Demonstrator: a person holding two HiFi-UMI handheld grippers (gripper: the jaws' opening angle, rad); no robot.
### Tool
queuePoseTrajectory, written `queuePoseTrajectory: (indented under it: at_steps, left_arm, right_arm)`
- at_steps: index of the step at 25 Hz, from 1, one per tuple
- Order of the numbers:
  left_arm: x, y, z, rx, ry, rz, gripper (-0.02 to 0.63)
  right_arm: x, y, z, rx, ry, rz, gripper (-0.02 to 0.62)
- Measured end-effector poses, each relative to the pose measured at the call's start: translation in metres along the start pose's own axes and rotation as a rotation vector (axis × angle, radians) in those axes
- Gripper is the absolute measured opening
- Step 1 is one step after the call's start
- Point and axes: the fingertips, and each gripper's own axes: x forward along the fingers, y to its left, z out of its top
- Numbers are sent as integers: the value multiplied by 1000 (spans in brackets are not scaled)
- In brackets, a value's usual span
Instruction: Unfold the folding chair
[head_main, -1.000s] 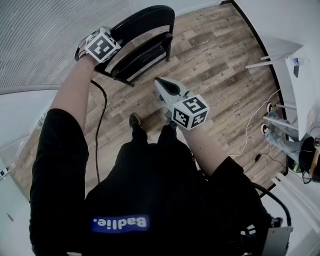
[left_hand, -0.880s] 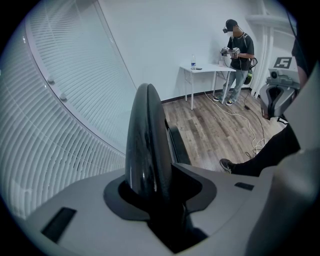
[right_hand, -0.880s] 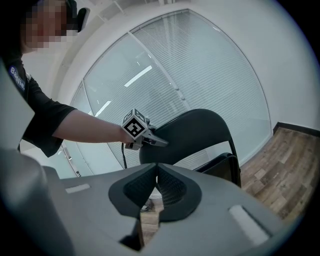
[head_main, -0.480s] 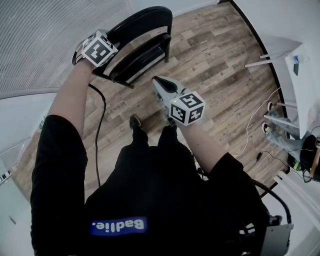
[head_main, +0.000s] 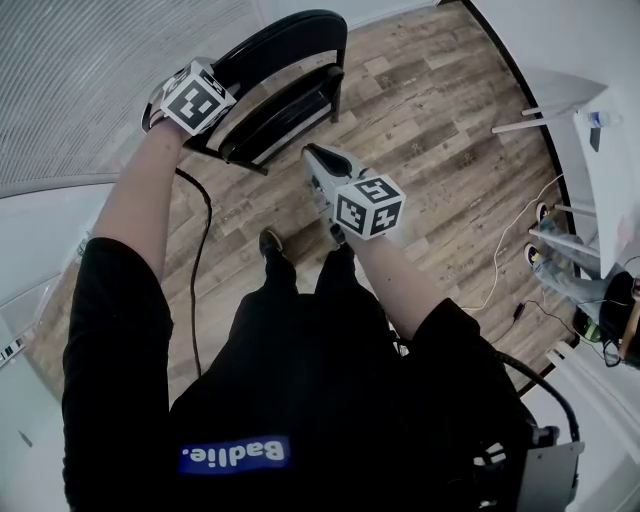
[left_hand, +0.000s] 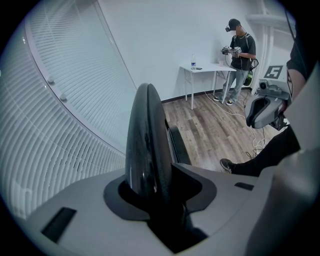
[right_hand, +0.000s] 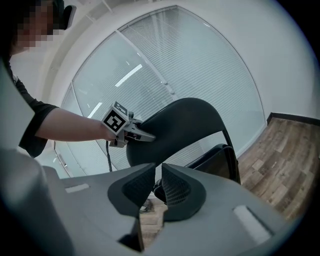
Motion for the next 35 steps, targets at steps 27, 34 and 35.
queuePoseTrajectory:
  at_steps: [27,34,35]
  left_arm:
    - [13,-4,-7,10,-14,0,127]
    - [3,-1,-2,10,-7,3,129]
    - [2,0,-1,9,-6,3,129]
  right_arm:
    - [65,-68,-41,100,66,-103,55]
    - [68,-77,-46,134,69,-118,63]
    - [69,-78,-46,141,66,-120,64]
